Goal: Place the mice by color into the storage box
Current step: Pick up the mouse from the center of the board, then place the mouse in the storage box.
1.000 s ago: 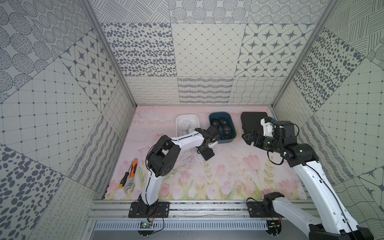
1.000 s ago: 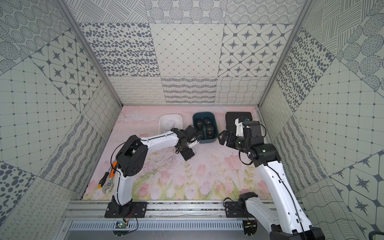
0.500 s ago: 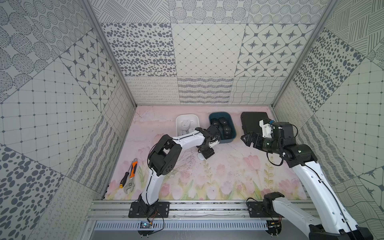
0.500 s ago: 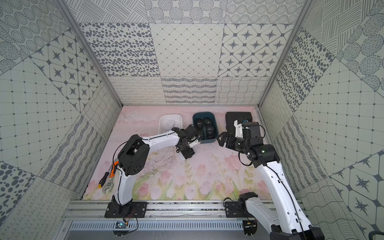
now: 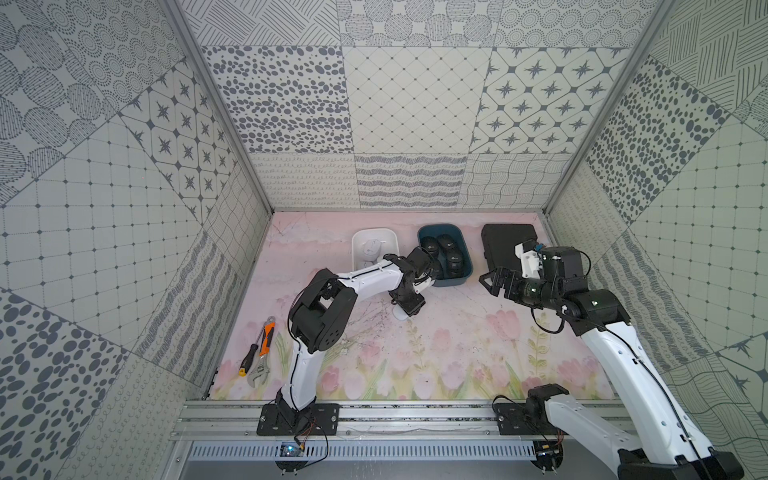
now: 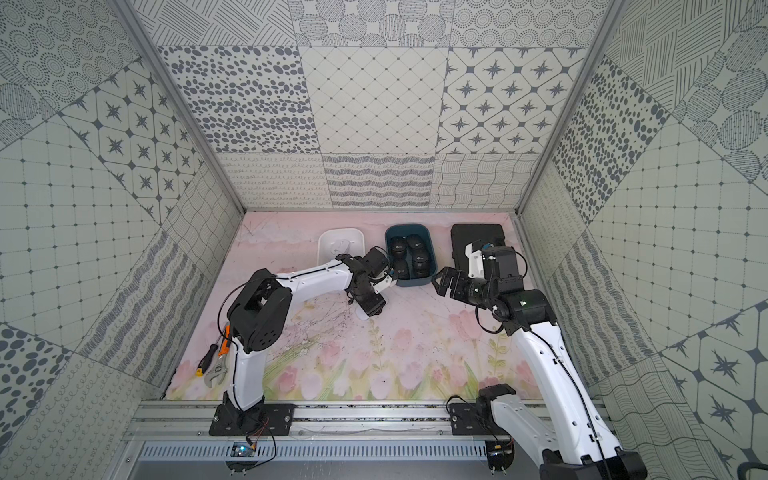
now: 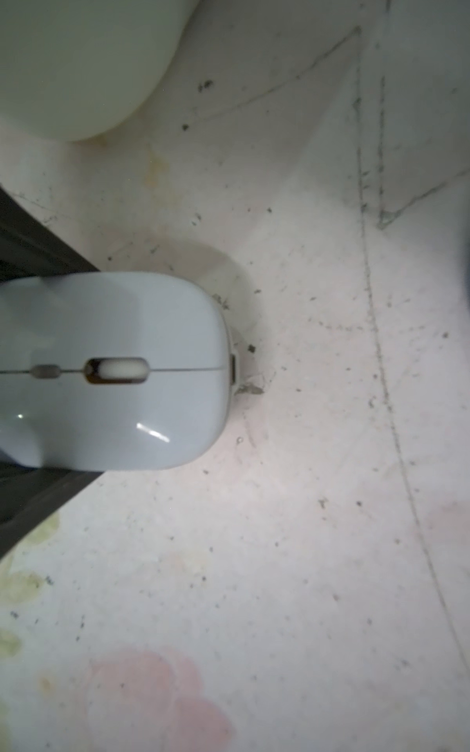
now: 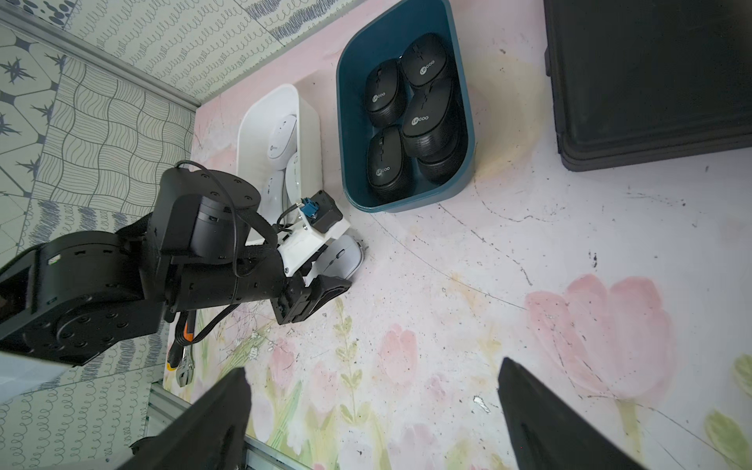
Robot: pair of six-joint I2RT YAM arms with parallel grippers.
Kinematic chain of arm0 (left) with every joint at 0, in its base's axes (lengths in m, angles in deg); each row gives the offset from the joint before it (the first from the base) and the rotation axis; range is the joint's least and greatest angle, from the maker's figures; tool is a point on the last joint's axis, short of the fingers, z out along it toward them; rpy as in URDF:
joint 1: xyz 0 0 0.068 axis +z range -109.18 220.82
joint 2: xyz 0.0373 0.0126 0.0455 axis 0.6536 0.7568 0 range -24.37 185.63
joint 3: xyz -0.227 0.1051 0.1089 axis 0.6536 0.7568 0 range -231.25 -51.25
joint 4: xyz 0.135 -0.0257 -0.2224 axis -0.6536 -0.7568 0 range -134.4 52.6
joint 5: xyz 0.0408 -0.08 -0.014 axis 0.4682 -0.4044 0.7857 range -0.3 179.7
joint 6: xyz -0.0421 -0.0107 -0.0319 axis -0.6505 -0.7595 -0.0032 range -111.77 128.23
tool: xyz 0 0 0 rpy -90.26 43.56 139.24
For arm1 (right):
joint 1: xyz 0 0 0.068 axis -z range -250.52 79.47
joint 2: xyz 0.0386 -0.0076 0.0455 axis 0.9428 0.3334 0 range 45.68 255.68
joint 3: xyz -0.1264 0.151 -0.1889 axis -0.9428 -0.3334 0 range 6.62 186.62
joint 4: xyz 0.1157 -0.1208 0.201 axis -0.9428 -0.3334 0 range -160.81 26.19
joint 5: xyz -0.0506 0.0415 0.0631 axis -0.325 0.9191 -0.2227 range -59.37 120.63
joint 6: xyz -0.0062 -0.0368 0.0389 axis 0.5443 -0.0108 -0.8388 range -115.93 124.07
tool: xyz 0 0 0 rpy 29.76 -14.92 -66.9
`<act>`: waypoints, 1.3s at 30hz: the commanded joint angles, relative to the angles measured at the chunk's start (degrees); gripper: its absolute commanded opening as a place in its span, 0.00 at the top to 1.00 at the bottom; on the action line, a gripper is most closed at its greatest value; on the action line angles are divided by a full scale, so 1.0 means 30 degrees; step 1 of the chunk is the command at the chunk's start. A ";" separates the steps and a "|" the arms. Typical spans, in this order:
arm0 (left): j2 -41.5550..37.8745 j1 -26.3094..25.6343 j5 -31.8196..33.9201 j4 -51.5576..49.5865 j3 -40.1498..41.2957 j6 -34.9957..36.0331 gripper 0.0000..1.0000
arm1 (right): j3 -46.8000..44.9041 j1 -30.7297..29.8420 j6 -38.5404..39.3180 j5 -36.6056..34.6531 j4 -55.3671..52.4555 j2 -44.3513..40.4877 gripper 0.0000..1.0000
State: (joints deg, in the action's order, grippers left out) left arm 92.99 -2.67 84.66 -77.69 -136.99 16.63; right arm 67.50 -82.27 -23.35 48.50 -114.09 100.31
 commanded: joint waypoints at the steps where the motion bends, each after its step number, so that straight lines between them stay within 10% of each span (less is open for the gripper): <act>1: -0.1217 0.0284 -0.1633 -0.1046 -0.0197 -0.1375 0.60 | -0.0260 0.0107 0.0279 0.0407 0.0839 -0.0277 0.01; 18: -0.2540 0.2700 -0.2289 -0.4857 -0.6978 -0.4914 0.64 | -0.0493 0.0107 0.0182 0.1182 0.1251 -0.0234 0.01; 39: 0.6950 0.5936 0.0335 -0.6080 -1.7481 -0.5912 0.62 | -0.0903 0.0049 0.0659 0.2863 0.1953 0.0515 0.01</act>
State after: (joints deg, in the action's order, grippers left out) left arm 109.65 14.27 82.59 -93.58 -184.55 0.65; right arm 64.94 -82.27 -22.69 56.63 -109.83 101.14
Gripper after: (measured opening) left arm 0.613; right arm 0.991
